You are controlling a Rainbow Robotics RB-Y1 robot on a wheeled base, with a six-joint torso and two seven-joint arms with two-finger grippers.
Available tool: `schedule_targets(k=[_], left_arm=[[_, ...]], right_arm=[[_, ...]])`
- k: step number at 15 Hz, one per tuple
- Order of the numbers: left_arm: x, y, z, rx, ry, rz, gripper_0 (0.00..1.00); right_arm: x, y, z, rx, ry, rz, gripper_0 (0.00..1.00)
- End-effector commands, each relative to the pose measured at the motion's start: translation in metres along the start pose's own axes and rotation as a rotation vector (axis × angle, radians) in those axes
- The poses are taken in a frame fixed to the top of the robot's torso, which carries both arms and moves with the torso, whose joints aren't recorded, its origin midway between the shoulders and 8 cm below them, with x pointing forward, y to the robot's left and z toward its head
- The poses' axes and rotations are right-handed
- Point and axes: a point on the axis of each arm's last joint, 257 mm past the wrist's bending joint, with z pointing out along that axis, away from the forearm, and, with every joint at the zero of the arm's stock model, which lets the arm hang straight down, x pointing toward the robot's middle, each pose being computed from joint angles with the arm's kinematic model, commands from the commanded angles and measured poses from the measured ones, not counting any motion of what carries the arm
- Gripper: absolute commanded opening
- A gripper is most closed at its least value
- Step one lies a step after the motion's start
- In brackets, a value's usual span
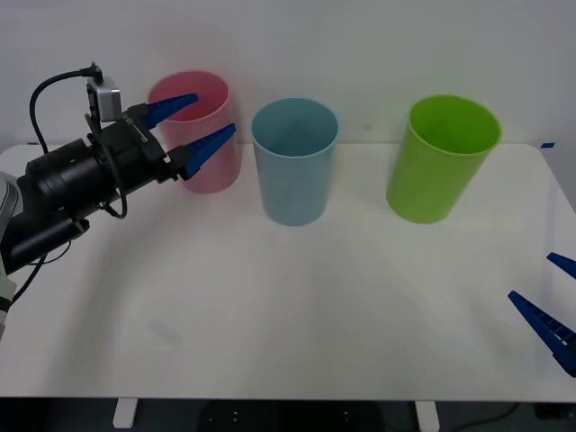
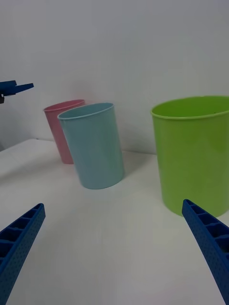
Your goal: Grasp the object on the table and drop it into the matching bin: aluminum can to the light blue bin, PET bottle to the pink bin.
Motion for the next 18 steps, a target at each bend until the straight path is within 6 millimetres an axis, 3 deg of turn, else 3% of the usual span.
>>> schedule_targets(k=[1, 5, 12, 18], left_arm=[[-0.001, 0.021, -0.036, -0.082, -0.008, 0.016, 1.00], [-0.002, 0.039, -0.092, -0.186, 0.000, 0.045, 1.00], [-0.005, 0.034, -0.175, -0.312, 0.043, 0.075, 1.00], [0.010, 0.026, -0.225, -0.393, 0.145, 0.114, 1.00]], right_arm=[[0.000, 0.000, 0.000, 0.000, 0.000, 0.000, 1.00], [0.000, 0.000, 0.000, 0.000, 0.000, 0.000, 1.00], [0.000, 0.000, 0.000, 0.000, 0.000, 0.000, 1.00], [0.000, 0.000, 0.000, 0.000, 0.000, 0.000, 1.00]])
